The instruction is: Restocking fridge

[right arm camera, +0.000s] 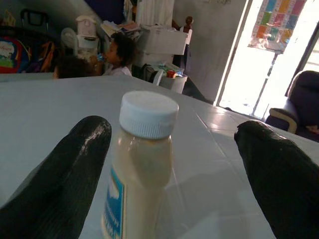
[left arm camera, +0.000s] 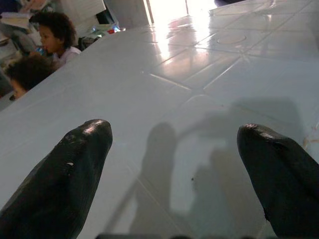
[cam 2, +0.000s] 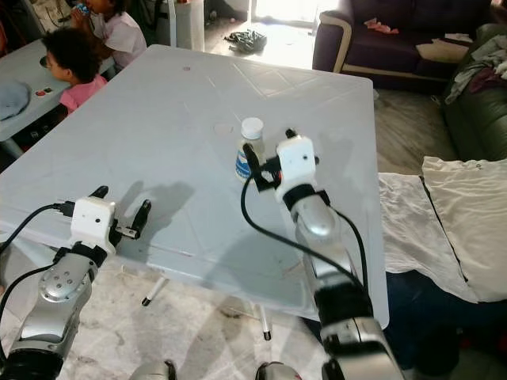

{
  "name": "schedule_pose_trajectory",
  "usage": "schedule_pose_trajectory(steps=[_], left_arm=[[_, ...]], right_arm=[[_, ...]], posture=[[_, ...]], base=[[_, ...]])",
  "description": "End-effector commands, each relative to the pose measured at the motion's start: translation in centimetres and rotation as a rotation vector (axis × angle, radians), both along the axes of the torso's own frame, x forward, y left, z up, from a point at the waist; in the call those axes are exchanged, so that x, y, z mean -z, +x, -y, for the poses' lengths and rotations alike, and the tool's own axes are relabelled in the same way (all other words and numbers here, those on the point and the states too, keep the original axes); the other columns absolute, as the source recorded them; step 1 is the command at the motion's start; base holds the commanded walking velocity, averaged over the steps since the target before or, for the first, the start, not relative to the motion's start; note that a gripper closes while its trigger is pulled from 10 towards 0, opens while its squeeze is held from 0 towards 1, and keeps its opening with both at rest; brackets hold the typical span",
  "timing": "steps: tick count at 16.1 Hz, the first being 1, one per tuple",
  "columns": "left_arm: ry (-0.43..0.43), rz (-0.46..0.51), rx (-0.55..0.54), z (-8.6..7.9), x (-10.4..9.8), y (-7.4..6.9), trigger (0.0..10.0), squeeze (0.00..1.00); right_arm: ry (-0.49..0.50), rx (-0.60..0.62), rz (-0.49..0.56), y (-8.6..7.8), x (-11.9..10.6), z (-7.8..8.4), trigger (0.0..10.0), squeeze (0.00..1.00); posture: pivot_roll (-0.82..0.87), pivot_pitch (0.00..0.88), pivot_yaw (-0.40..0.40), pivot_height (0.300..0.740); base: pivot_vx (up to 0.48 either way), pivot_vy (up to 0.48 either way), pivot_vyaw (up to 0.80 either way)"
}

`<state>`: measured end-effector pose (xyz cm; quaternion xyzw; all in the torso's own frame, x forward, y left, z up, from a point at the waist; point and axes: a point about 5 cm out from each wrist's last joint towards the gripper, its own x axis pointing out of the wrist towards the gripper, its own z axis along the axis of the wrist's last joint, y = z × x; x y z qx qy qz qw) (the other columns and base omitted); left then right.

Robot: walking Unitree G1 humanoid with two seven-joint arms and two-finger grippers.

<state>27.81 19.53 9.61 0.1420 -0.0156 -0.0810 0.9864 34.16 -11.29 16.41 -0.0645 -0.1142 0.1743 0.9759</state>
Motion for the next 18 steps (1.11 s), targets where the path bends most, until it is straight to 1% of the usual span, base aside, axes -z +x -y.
schedule_pose_trajectory(steps=[1, 5, 9, 10, 11, 12, 13, 14, 15, 18], left_arm=[[0.023, -0.007, 0.007, -0.1, -0.1, -0.2, 10.0, 0.0], [0.033, -0.013, 0.016, -0.2, -0.3, -0.3, 10.0, 0.0], [0.04, -0.013, 0.026, -0.1, -0.5, -0.1, 10.0, 0.0], [0.04, -0.012, 0.029, -0.1, -0.6, -0.1, 10.0, 0.0], [0.041, -0.009, 0.033, 0.0, -0.9, 0.0, 10.0, 0.0], [0.041, -0.006, 0.036, 0.1, -1.0, 0.1, 10.0, 0.0], [0.041, -0.004, 0.036, 0.1, -1.1, 0.1, 10.0, 0.0], [0.042, -0.005, 0.035, -0.1, -1.0, 0.1, 10.0, 0.0], [0.044, -0.007, 0.034, -0.1, -1.0, 0.1, 10.0, 0.0], [0.046, -0.012, 0.032, -0.2, -1.0, 0.0, 10.0, 0.0]], right_arm=[[-0.004, -0.003, 0.01, 0.3, -0.3, 0.0, 10.0, 0.0], [-0.012, -0.033, 0.021, 1.4, -0.8, -0.5, 10.0, 0.0], [-0.028, -0.063, 0.007, 2.5, -1.0, -1.2, 10.0, 0.0], [-0.011, -0.07, -0.003, 2.7, -1.2, -1.3, 9.8, 0.0], [0.031, -0.082, -0.029, 3.0, -1.3, -1.5, 6.7, 0.0], [0.021, -0.104, -0.028, 3.1, -1.4, -1.8, 3.4, 0.0], [0.008, -0.147, -0.02, 3.2, -1.6, -2.5, 1.2, 0.0], [-0.002, -0.176, -0.017, 3.3, -1.8, -2.9, 1.0, 0.0], [-0.01, -0.197, -0.016, 3.4, -1.8, -3.2, 0.0, 0.0], [-0.015, -0.244, -0.028, 3.5, -1.8, -3.6, 0.0, 0.0]], posture=[[0.11, 0.13, -0.016, 0.74], [0.13, 0.141, -0.006, 0.74], [0.13, 0.144, 0.005, 0.74], [0.13, 0.144, 0.005, 0.74], [0.14, 0.144, 0.005, 0.74], [0.14, 0.144, 0.004, 0.74], [0.15, 0.143, 0.003, 0.74], [0.15, 0.143, 0.003, 0.74], [0.15, 0.142, 0.002, 0.74], [0.15, 0.139, -0.002, 0.74]], base=[[0.0, 0.0, 0.0], [0.0, 0.0, 0.0], [0.0, 0.0, 0.0], [0.0, 0.0, 0.0], [0.0, 0.0, 0.0], [0.0, 0.0, 0.0], [0.0, 0.0, 0.0], [0.0, 0.0, 0.0], [0.0, 0.0, 0.0], [0.0, 0.0, 0.0]])
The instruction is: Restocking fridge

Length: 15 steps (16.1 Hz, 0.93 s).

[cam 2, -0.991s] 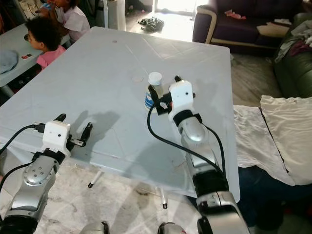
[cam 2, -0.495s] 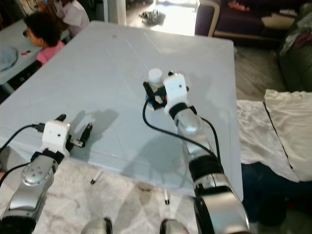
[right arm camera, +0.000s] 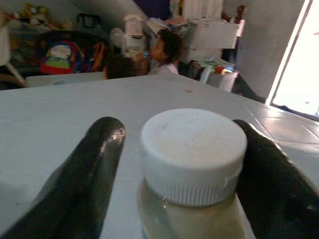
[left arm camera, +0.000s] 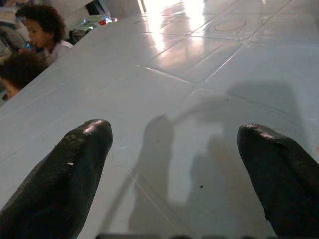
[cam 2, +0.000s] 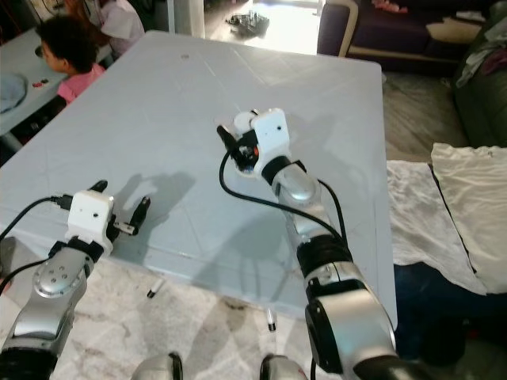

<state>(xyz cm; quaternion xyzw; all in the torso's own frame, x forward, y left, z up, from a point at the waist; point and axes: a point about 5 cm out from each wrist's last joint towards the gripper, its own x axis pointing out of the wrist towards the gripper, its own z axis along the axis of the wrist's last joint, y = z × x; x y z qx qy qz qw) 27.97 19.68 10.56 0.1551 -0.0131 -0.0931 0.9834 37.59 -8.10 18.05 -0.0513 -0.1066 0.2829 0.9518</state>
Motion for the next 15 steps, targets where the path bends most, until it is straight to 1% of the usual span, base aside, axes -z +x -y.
schedule_pose_trajectory(steps=[1, 6, 7, 8, 9, 10, 11, 13, 14, 15], left_arm=[[0.018, -0.006, 0.008, 0.0, 0.0, -0.1, 10.0, 0.0], [0.013, -0.009, 0.008, 0.1, 0.1, 0.1, 10.0, 0.0], [0.012, -0.009, 0.008, 0.2, 0.1, 0.1, 10.0, 0.0], [0.011, -0.008, 0.007, 0.2, 0.0, 0.1, 10.0, 0.0], [0.011, -0.006, 0.006, 0.1, 0.0, 0.2, 10.0, 0.0], [0.011, -0.005, 0.004, 0.1, -0.1, 0.2, 10.0, 0.0], [0.012, -0.005, 0.004, 0.1, -0.1, 0.2, 10.0, 0.0], [0.021, -0.005, 0.006, 0.1, -0.4, 0.4, 10.0, 0.0], [0.032, -0.006, 0.002, 0.0, -0.7, 0.6, 10.0, 0.0], [0.037, 0.002, -0.004, -0.2, -1.2, 0.6, 10.0, 0.0]], right_arm=[[-0.01, -0.028, -0.003, 0.1, -0.1, -0.4, 0.0, 0.0], [-0.028, -0.042, -0.018, 0.0, 0.6, -0.2, 0.0, 0.0], [-0.036, -0.04, -0.027, 0.0, 0.8, -0.1, 2.3, 0.0], [-0.044, -0.039, -0.035, 0.0, 1.0, 0.1, 2.9, 0.0], [-0.064, -0.038, -0.051, -0.1, 1.3, 0.3, 8.8, 0.0], [-0.081, -0.025, -0.065, -0.1, 1.6, 0.7, 10.0, 0.0], [-0.085, -0.008, -0.097, 0.0, 1.9, 1.0, 10.0, 0.0], [-0.143, 0.041, -0.158, 0.2, 2.8, 2.1, 10.0, 0.0], [-0.134, 0.043, -0.17, 0.0, 2.9, 2.6, 10.0, 0.0], [-0.126, 0.042, -0.177, -0.3, 3.0, 3.2, 0.0, 0.0]], posture=[[0.15, 0.138, -0.003, 0.74], [0.14, 0.136, -0.006, 0.74], [0.14, 0.135, -0.007, 0.74], [0.14, 0.135, -0.008, 0.74], [0.14, 0.135, -0.008, 0.74], [0.14, 0.136, -0.008, 0.74], [0.14, 0.138, -0.006, 0.74], [0.13, 0.151, -0.001, 0.74], [0.13, 0.16, 0.002, 0.74], [0.12, 0.169, 0.002, 0.74]], base=[[0.0, 0.0, 0.0], [0.0, 0.0, 0.0], [0.0, 0.0, 0.0], [0.0, 0.0, 0.0], [0.0, 0.0, 0.0], [0.0, 0.0, 0.0], [0.0, 0.0, 0.0], [0.0, 0.0, 0.0], [0.0, 0.0, 0.0], [0.0, 0.0, 0.0]])
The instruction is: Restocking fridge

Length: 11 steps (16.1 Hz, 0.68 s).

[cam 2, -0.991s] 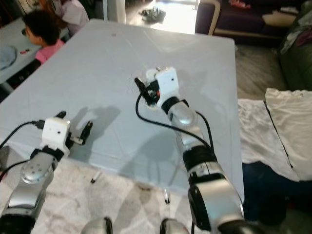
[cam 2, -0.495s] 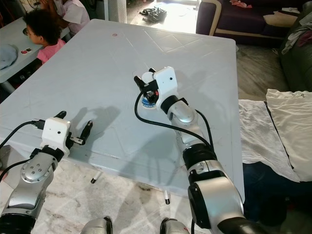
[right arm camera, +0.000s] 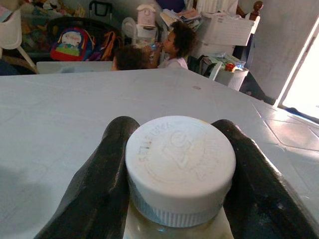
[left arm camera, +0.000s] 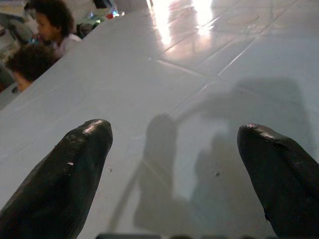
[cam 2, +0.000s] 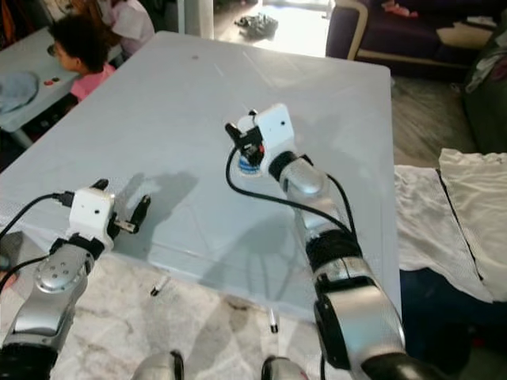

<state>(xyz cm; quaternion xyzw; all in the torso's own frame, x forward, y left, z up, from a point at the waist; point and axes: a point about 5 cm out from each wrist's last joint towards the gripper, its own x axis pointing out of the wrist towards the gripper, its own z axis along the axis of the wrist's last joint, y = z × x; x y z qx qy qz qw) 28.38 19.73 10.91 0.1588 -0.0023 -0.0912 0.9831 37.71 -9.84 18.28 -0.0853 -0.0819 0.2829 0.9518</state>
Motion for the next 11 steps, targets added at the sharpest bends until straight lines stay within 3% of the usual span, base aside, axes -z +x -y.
schedule_pose_trajectory(steps=[1, 2, 3, 4, 8, 11], left_arm=[[0.023, 0.022, 0.002, -0.1, -0.9, 0.1, 10.0, 0.0], [0.011, 0.014, -0.012, -0.3, -0.8, -0.2, 10.0, 0.0], [-0.007, 0.001, -0.026, -0.3, -0.5, -0.6, 10.0, 0.0], [-0.026, -0.01, -0.052, -0.4, 0.0, -1.2, 10.0, 0.0], [-0.092, -0.063, -0.108, -0.2, 1.7, -2.6, 10.0, 0.0], [-0.102, -0.038, -0.121, -0.2, 1.4, -1.8, 10.0, 0.0]], right_arm=[[-0.044, 0.034, -0.148, -0.6, 3.2, 1.5, 0.0, 0.0], [-0.026, 0.032, -0.153, -1.1, 3.3, 1.8, 0.0, 0.0], [-0.001, 0.03, -0.157, -1.7, 3.4, 1.8, 2.1, 0.0], [0.018, 0.028, -0.113, -2.9, 3.3, 1.6, 10.0, 0.0], [0.152, 0.095, -0.015, -6.3, 2.2, 0.4, 10.0, 0.0], [0.229, 0.287, -0.004, -7.6, 2.6, 1.8, 10.0, 0.0]], posture=[[0.12, 0.169, 0.001, 0.74], [0.11, 0.168, -0.003, 0.74], [0.1, 0.16, -0.008, 0.74], [0.09, 0.145, -0.012, 0.74], [0.08, 0.078, -0.024, 0.74], [0.06, 0.036, -0.03, 0.74]], base=[[0.0, 0.0, 0.0], [0.0, 0.0, 0.0], [0.0, 0.0, 0.0], [0.0, 0.0, 0.0], [0.0, 0.0, 0.0], [0.0, 0.0, 0.44]])
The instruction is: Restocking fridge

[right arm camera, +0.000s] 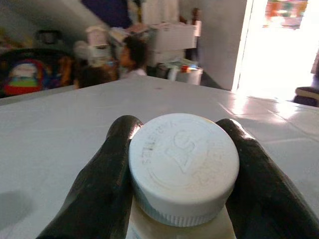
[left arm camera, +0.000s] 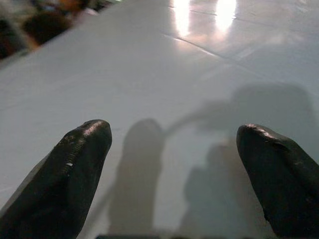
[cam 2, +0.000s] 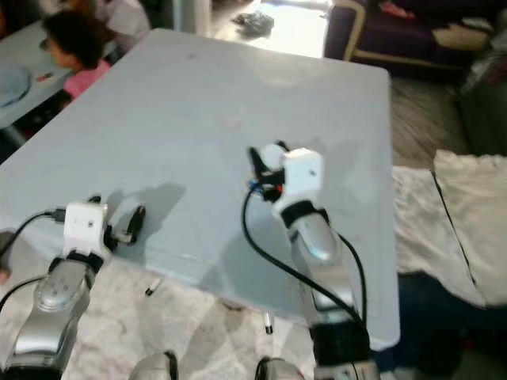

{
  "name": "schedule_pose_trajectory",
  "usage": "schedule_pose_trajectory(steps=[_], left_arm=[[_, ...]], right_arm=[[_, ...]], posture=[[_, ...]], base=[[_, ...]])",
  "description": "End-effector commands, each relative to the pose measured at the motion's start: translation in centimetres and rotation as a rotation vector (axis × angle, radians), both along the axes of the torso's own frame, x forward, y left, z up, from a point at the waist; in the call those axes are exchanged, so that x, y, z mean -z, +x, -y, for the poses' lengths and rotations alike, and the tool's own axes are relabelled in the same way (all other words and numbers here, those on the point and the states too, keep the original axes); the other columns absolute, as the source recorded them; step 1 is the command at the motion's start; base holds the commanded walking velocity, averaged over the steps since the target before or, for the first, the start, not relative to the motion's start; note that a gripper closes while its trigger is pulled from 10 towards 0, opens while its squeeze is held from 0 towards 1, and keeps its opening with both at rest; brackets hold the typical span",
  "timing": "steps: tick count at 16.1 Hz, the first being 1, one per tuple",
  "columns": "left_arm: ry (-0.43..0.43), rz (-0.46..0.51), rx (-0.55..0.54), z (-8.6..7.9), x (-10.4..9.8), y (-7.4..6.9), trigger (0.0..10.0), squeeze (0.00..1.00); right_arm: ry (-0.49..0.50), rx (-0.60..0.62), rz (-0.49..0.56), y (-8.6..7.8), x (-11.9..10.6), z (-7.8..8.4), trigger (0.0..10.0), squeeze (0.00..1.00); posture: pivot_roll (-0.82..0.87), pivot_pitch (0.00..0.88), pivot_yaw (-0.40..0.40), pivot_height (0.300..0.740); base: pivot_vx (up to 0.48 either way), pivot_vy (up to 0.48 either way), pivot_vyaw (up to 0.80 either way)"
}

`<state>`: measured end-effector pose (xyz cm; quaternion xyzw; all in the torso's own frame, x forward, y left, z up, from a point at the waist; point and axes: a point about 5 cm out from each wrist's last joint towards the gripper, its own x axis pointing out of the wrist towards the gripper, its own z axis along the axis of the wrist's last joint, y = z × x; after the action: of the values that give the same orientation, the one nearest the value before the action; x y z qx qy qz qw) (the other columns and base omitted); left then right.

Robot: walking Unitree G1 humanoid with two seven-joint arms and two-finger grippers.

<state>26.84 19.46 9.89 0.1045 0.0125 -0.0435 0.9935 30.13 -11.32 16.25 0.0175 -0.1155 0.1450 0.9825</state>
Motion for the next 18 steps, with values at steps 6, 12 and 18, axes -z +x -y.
schedule_pose_trajectory(steps=[6, 12, 18], left_arm=[[-0.053, -0.016, -0.032, 0.1, 0.7, 0.8, 10.0, 0.0], [-0.029, 0.018, -0.019, -0.1, -0.3, 1.9, 10.0, 0.0], [-0.026, 0.025, -0.036, -0.4, -0.3, 1.9, 10.0, 0.0]], right_arm=[[0.038, 0.065, -0.098, -0.6, 1.4, 0.3, 10.0, 0.0], [0.045, -0.021, -0.075, -0.5, 0.6, -1.8, 10.0, 0.0], [0.029, -0.041, -0.082, -0.5, 0.7, -1.6, 10.0, 0.0]], posture=[[0.05, 0.014, -0.033, 0.74], [0.07, 0.017, -0.035, 0.74], [0.07, 0.02, -0.043, 0.74]], base=[[0.0, 0.133, 0.8], [0.0, 0.172, 0.8], [0.0, 0.0, 0.8]])
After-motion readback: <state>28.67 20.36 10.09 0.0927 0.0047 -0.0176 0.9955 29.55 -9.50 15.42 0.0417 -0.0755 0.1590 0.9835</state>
